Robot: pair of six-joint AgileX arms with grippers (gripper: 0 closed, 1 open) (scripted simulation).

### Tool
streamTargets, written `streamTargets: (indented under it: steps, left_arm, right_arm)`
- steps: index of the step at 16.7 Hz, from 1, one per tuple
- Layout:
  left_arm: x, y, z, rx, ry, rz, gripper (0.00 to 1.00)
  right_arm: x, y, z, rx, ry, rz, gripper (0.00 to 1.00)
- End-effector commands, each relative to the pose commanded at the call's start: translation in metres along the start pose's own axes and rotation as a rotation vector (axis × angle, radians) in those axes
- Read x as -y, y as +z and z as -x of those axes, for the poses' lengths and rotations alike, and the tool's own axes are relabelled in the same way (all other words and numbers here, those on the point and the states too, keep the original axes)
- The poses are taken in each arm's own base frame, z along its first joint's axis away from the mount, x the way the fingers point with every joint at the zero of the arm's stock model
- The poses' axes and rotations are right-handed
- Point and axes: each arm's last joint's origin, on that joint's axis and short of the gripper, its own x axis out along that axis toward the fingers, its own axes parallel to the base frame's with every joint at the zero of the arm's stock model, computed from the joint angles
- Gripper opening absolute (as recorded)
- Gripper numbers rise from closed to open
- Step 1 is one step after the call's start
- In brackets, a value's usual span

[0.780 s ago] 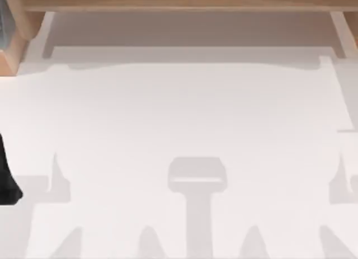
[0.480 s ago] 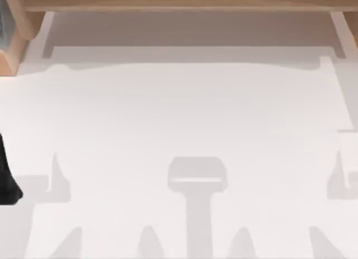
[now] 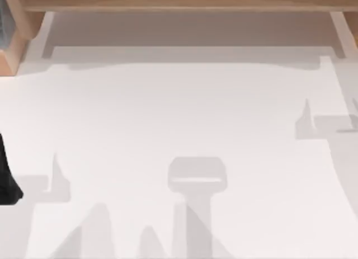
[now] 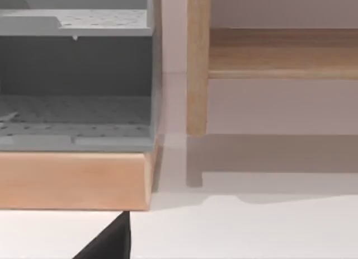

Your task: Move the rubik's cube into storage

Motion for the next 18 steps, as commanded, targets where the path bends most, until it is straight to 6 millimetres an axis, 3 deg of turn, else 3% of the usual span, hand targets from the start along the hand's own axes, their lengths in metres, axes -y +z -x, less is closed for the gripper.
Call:
streamTargets:
  steps: [3,5,7,10,14,18]
  left_arm:
    - [0.0,0.0,0.0,0.0,0.0,0.0,1.0]
    - [0.0,0.0,0.0,0.0,0.0,0.0,1.0]
    - [0.0,0.0,0.0,0.0,0.0,0.0,1.0]
    - [0.0,0.0,0.0,0.0,0.0,0.0,1.0]
    - [0.0,0.0,0.0,0.0,0.0,0.0,1.0]
    - [0.0,0.0,0.0,0.0,0.0,0.0,1.0]
  right_arm:
    - [-0.035,0.055,-0.055,-0.007,0.002,0.006,1.0]
    - [-0.069,0.08,-0.097,-0.008,0.001,0.009,1.0]
    - [-0.108,0.092,-0.138,-0.009,-0.002,0.011,1.0]
    - [-0.168,0.091,-0.186,-0.008,-0.007,0.012,1.0]
    - [-0.227,0.081,-0.217,0.01,-0.016,-0.001,1.0]
    - [-0.246,0.078,-0.223,0.023,-0.02,-0.011,1.0]
